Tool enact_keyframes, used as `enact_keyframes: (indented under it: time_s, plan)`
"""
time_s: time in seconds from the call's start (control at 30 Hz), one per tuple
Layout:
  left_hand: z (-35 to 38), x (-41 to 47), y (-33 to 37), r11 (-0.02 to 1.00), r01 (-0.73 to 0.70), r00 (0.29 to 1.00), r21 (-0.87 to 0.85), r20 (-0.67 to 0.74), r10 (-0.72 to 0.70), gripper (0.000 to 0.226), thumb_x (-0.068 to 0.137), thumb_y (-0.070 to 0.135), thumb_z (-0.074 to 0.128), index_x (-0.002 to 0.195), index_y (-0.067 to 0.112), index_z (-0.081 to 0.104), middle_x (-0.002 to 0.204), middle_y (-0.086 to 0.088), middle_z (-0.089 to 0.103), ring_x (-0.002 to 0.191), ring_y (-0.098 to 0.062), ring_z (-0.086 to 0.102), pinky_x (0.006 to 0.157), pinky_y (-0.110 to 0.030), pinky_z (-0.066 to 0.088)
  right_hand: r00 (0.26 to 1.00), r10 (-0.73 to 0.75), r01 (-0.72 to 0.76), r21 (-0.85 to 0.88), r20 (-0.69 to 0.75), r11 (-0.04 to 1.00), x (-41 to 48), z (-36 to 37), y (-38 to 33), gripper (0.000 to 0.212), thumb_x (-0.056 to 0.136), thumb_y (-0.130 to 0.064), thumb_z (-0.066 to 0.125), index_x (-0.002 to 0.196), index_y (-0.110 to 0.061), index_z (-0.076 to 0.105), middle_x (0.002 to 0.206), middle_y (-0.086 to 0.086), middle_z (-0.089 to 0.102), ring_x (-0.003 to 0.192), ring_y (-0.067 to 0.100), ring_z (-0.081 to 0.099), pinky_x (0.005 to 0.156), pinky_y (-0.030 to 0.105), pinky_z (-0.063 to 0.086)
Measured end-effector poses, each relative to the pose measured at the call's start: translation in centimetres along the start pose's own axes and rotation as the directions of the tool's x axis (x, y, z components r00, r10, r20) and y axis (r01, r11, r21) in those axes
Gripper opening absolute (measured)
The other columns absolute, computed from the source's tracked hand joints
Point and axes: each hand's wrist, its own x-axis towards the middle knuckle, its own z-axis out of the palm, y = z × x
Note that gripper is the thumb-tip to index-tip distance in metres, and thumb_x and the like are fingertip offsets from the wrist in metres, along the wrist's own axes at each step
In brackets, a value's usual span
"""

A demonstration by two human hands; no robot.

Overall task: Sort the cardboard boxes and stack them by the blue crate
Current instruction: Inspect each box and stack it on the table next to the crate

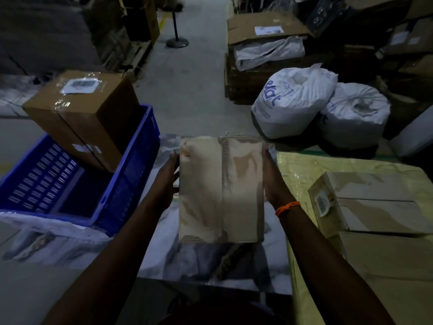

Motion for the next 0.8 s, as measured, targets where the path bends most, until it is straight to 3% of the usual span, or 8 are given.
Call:
enact_keyframes:
  time_s: [0.1,0.13,0.23,0.3,0.4,0.6,0.8]
  plan:
    - [0.6,-0.4,1.1,0.995,-0.098,0.995,-0.033,0.021,0.099,0.058,0.1,0.069,0.034,0.146,0.039,0.051,0.161,0.008,0.04,0.146,-0.018,0.037,0.114,-0.056,0.037,0.997,-0.076,0.076,0.065,0.007,0.995,-3.2,-0.3,-3.7,0.052,0.104,-0.063,0.035,0.135,-0.03,0.063,0.118,-0.015,0.075,0.121,0.01,0.065,0.096,0.029,0.054]
    - [0.7,-0.9,1.2,0.993,-0.108,0.994,-0.042,0.019,0.109,0.055,0.099,0.069,0.034,0.142,0.041,0.054,0.16,0.007,0.04,0.146,-0.018,0.037,0.115,-0.055,0.036,0.996,-0.088,0.087,0.073,0.007,0.994,-4.1,-0.5,-4.0,0.052,0.103,-0.063,0.032,0.133,-0.034,0.062,0.118,-0.018,0.074,0.122,0.008,0.064,0.098,0.029,0.053]
    - [0.8,-2.5,0.3,0.993,-0.113,0.994,-0.04,-0.018,0.112,0.055,0.092,0.072,0.039,0.136,0.043,0.054,0.159,0.006,0.042,0.14,-0.012,0.041,0.116,-0.051,0.036,0.997,-0.075,0.076,0.085,-0.008,0.993,-7.0,-1.3,-3.7,0.062,0.093,-0.077,0.03,0.134,-0.042,0.061,0.134,-0.016,0.067,0.135,0.012,0.055,0.114,0.041,0.041]
    - [0.3,-3.1,-1.0,0.994,-0.078,0.996,-0.07,-0.055,0.075,0.06,0.094,0.07,0.037,0.141,0.037,0.053,0.152,0.008,0.049,0.137,-0.011,0.044,0.117,-0.051,0.035,0.998,-0.05,0.054,0.113,-0.036,0.992,-8.2,-2.3,-2.6,0.068,0.098,-0.076,0.024,0.14,-0.035,0.059,0.141,-0.009,0.064,0.138,0.016,0.054,0.113,0.046,0.041]
    - [-0.5,-4.5,-2.8,0.988,-0.027,0.997,-0.15,-0.081,0.015,0.052,0.102,0.063,0.032,0.135,0.033,0.059,0.131,0.018,0.06,0.137,-0.013,0.047,0.115,-0.047,0.036,1.0,-0.004,0.007,0.205,-0.014,0.979,-9.9,-3.5,-0.5,0.069,0.103,-0.067,0.019,0.14,-0.026,0.059,0.141,-0.001,0.065,0.137,0.02,0.054,0.111,0.046,0.041]
    - [-1.1,-6.9,-5.6,0.97,0.008,0.997,-0.242,-0.078,-0.028,0.061,0.102,0.064,0.033,0.138,0.023,0.061,0.137,0.007,0.065,0.137,-0.016,0.051,0.118,-0.051,0.033,0.999,0.028,-0.022,0.241,-0.018,0.97,-12.9,-4.0,2.4,0.072,0.097,-0.069,0.026,0.144,-0.024,0.057,0.144,0.001,0.063,0.138,0.019,0.053,0.116,0.048,0.038]
    - [-0.7,-7.8,-5.7,0.971,-0.019,0.997,-0.24,-0.072,0.002,0.058,0.104,0.064,0.026,0.133,0.03,0.063,0.13,0.015,0.068,0.134,-0.011,0.051,0.119,-0.048,0.031,1.0,0.003,-0.004,0.258,0.001,0.966,-13.3,-3.7,2.3,0.068,0.093,-0.069,0.03,0.138,-0.028,0.061,0.144,-0.001,0.063,0.139,0.018,0.052,0.122,0.053,0.032]
